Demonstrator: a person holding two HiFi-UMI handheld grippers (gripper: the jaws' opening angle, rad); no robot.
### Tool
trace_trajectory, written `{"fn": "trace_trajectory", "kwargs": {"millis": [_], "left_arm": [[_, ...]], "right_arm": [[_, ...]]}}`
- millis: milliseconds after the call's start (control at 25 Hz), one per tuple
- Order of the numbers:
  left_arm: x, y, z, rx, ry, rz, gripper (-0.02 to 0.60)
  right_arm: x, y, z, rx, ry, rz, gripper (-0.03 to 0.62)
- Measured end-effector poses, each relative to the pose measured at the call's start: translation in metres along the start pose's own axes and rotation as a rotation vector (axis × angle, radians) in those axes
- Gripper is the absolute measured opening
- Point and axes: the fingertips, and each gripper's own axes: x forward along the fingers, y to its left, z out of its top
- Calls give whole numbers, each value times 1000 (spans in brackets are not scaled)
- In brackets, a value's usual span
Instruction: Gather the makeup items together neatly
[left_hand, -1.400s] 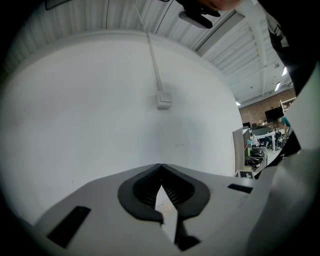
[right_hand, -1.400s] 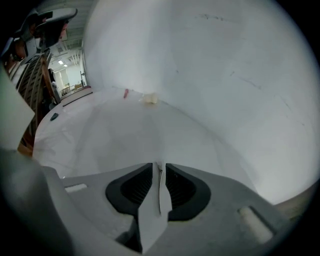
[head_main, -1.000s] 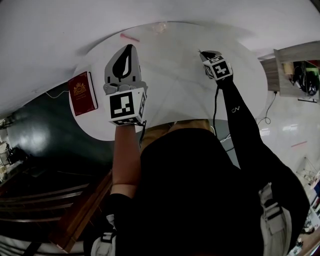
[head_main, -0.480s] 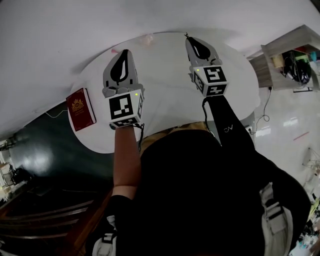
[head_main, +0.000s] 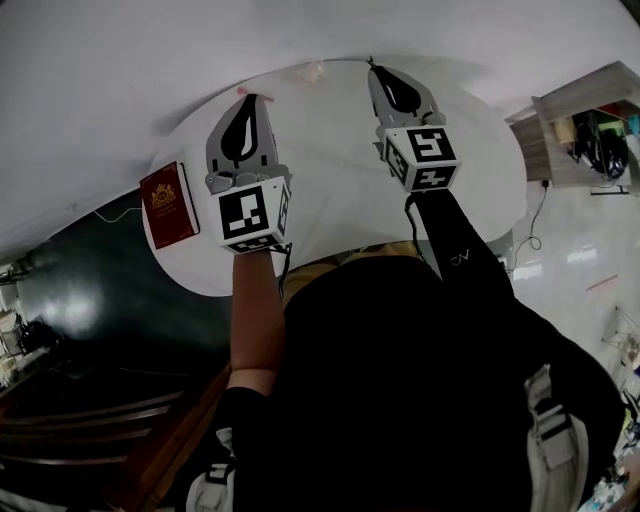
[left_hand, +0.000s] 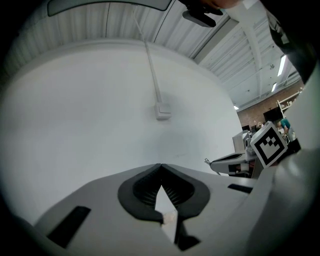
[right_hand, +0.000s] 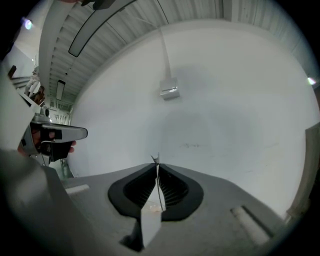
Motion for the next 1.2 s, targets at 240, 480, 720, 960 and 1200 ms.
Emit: {"fn": "trace_trajectory", "kwargs": {"millis": [240, 480, 720, 960, 1200], "left_arm": [[-20, 40, 1, -4, 2, 34, 9], [-42, 89, -4, 11, 19, 36, 9], [-60, 125, -11, -1, 14, 19, 9], [-65, 142, -22, -6, 19, -8, 9], [-72, 153, -36, -40, 38, -22, 9]], "right_arm": [[15, 36, 12, -23, -4, -9, 25], [27, 90, 15, -3, 3, 0, 25], [31, 124, 3, -7, 30, -30, 25], [41, 143, 0, 6, 43, -46, 25], [70, 193, -83, 128, 280, 29, 25]]}}
